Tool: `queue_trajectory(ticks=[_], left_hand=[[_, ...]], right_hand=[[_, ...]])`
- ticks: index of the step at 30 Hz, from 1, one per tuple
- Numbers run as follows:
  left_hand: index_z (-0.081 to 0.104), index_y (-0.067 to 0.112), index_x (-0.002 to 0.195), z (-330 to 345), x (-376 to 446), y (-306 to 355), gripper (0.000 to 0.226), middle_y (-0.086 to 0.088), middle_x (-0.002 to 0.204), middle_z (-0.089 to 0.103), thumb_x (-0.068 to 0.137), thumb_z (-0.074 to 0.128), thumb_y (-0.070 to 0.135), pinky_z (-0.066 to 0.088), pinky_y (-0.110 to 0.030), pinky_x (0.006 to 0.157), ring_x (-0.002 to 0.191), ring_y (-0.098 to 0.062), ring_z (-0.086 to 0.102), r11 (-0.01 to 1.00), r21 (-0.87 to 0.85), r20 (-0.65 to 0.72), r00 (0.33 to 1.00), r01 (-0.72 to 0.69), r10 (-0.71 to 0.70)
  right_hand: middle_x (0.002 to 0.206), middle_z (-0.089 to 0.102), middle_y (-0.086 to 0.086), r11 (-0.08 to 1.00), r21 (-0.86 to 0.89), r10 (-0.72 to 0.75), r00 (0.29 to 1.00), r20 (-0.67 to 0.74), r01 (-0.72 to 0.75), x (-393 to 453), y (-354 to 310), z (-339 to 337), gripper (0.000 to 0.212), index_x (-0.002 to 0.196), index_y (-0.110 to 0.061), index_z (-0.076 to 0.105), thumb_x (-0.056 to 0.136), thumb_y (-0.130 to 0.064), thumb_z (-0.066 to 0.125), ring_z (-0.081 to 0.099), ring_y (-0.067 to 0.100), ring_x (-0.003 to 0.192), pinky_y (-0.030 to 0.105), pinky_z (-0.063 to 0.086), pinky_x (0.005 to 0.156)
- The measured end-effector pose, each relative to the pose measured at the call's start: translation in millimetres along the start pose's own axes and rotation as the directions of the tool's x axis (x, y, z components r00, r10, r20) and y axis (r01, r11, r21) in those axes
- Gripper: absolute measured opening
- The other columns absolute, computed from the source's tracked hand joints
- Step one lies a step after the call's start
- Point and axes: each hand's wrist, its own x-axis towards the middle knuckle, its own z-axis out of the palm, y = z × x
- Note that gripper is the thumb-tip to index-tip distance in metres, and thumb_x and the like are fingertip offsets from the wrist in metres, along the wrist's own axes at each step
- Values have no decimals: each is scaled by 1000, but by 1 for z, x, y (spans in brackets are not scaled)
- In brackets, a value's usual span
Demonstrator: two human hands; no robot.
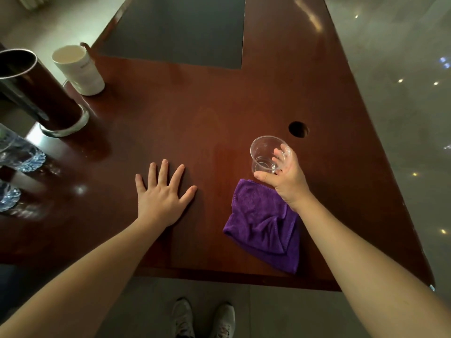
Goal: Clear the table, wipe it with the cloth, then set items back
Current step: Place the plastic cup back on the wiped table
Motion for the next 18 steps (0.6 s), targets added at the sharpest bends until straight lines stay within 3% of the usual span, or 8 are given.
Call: queue_trajectory(ticks=[4, 7, 10, 13, 15, 18], left_hand=[[4, 40, 155, -15, 5, 2, 81, -5, 166, 2, 83, 3, 78, 4, -60, 116, 151, -32, -3, 996, 82, 111, 994, -14, 5], [13, 38, 155, -39, 10, 9, 78, -5, 164, 13, 87, 6, 76, 9, -59, 116, 150, -35, 7, 980, 193, 143, 990, -43, 15], [28, 31, 150, -72, 12, 25, 72, -5, 159, 29, 92, 9, 69, 16, -56, 114, 148, -33, 16, 975, 218, 94, 995, -41, 21], [43, 26, 141, -112, 14, 41, 68, -4, 149, 44, 95, 13, 66, 21, -54, 112, 145, -30, 26, 979, 200, 46, 998, -47, 39], [53, 24, 132, -138, 12, 50, 65, -5, 140, 53, 95, 18, 65, 25, -54, 110, 138, -30, 37, 983, 176, 3, 998, -58, 58], [58, 23, 126, -172, 6, 54, 61, -4, 129, 59, 96, 23, 64, 33, -50, 103, 125, -27, 48, 987, 150, -62, 996, -52, 61]], right_hand=[[156, 32, -2, 991, -128, 44, 999, 17, -42, -5, -5, -15, 96, 152, -34, 17, 78, -10, 73, 34, 18, 140, 33, 34, 107], [156, 33, -1, 953, -294, 64, 997, -39, -73, -12, -17, -31, 86, 152, -35, 21, 81, -7, 63, 34, 20, 141, 34, 36, 105], [157, 32, -1, 834, -547, 3, 993, -121, -70, -21, -37, -46, 68, 151, -31, 28, 89, -20, 54, 32, 21, 142, 40, 33, 110], [157, 32, 0, 642, -765, -98, 986, -136, -42, -25, -63, -52, 57, 150, -26, 34, 95, -39, 46, 29, 23, 142, 42, 33, 109], [156, 34, 2, 545, -838, -165, 982, -93, 12, -26, -81, -51, 57, 148, -25, 38, 96, -46, 43, 27, 25, 143, 42, 32, 110], [156, 35, 3, 522, -851, -203, 978, -55, 61, -24, -110, -43, 56, 145, -24, 44, 94, -49, 45, 27, 27, 142, 41, 29, 111]])
